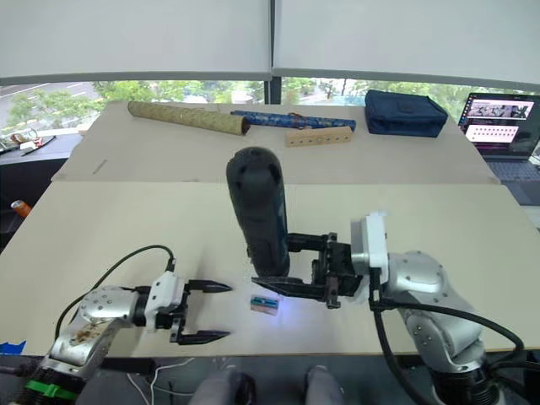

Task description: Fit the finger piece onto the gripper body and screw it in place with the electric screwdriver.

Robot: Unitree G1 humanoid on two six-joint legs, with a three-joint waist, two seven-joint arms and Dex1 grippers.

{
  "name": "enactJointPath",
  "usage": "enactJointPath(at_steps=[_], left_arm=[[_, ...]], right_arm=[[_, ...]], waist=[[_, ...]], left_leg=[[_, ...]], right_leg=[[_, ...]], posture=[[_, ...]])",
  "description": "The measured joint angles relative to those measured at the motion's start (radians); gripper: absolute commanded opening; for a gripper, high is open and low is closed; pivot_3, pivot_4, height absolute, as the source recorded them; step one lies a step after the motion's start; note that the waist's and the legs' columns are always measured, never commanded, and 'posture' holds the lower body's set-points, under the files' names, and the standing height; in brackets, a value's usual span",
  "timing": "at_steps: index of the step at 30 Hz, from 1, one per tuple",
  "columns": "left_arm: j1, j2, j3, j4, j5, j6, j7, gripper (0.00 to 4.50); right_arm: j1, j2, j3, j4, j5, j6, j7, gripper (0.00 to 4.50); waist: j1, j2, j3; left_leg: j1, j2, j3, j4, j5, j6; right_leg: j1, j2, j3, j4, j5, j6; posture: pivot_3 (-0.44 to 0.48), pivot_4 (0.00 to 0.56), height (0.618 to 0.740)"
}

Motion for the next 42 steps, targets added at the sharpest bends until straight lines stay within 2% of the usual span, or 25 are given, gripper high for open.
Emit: enactJointPath(at_steps=[13, 23, 42], left_arm=[[-0.083, -0.093, -0.093, 0.081, 0.075, -0.012, 0.056, 4.45], [-0.117, -0.108, -0.124, 0.122, 0.09, -0.048, 0.049, 4.45], [-0.163, -0.145, -0.16, 0.161, 0.126, -0.057, 0.05, 4.45]], right_arm=[[-0.006, 0.095, 0.109, 0.104, -0.116, -0.102, 0.036, 1.93], [-0.015, 0.142, 0.152, 0.185, -0.16, -0.154, 0.055, 1.93], [-0.036, 0.132, 0.151, 0.205, -0.167, -0.177, 0.07, 1.93]], waist=[[0.0, 0.0, 0.0], [0.001, 0.0, 0.0], [0.009, 0.0, 0.0]], left_leg=[[0.0, 0.0, 0.0, 0.0, 0.0, -0.001], [0.001, 0.0, 0.0, 0.001, 0.001, -0.001], [0.002, -0.001, 0.0, 0.002, 0.0, 0.0]], right_leg=[[0.0, 0.001, 0.0, 0.001, 0.0, 0.0], [0.0, 0.001, 0.0, 0.002, 0.0, 0.0], [0.002, 0.0, 0.0, 0.003, 0.0, 0.0]], posture=[[0.0, 0.15, 0.74], [0.0, 0.15, 0.74], [0.0, 0.15, 0.74]])
